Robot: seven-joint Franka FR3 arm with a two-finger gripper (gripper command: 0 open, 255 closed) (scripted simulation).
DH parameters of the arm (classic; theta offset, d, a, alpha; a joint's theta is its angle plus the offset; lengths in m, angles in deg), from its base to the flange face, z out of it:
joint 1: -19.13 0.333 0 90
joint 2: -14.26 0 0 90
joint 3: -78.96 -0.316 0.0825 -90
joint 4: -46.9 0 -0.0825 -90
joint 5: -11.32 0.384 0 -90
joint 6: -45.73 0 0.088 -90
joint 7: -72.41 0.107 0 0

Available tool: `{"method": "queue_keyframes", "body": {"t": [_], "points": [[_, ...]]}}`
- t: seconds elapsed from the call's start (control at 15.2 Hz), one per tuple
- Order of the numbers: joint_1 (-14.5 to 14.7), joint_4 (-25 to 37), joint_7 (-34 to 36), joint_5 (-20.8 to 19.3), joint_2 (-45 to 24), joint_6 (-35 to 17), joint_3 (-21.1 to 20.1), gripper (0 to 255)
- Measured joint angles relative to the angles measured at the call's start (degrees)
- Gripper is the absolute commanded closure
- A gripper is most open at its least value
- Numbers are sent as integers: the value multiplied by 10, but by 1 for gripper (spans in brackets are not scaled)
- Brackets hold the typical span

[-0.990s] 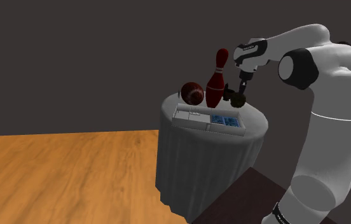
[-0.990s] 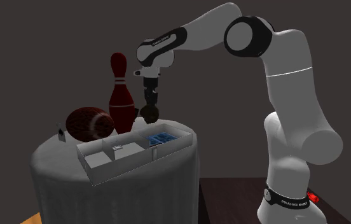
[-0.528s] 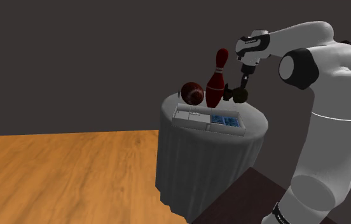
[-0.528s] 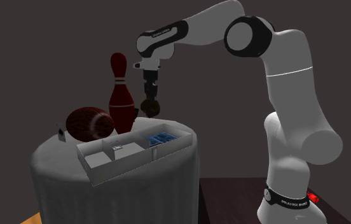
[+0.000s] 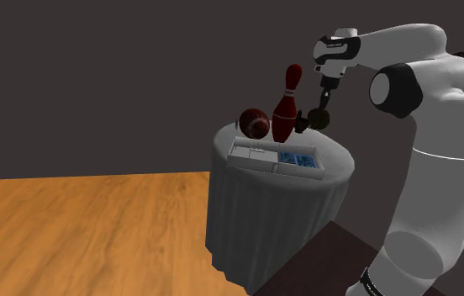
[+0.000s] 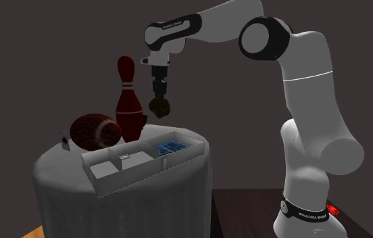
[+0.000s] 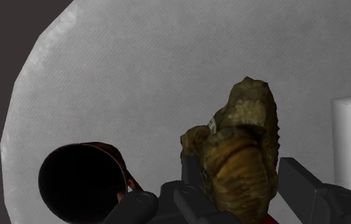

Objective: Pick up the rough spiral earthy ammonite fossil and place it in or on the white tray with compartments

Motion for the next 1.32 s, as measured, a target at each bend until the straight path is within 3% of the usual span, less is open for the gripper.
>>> {"method": "queue_keyframes", "body": {"t": [0.73, 1.32], "points": [[116, -150, 177, -102, 152, -25, -60, 255], [173, -214, 314, -137, 221, -21, -134, 255]]}}
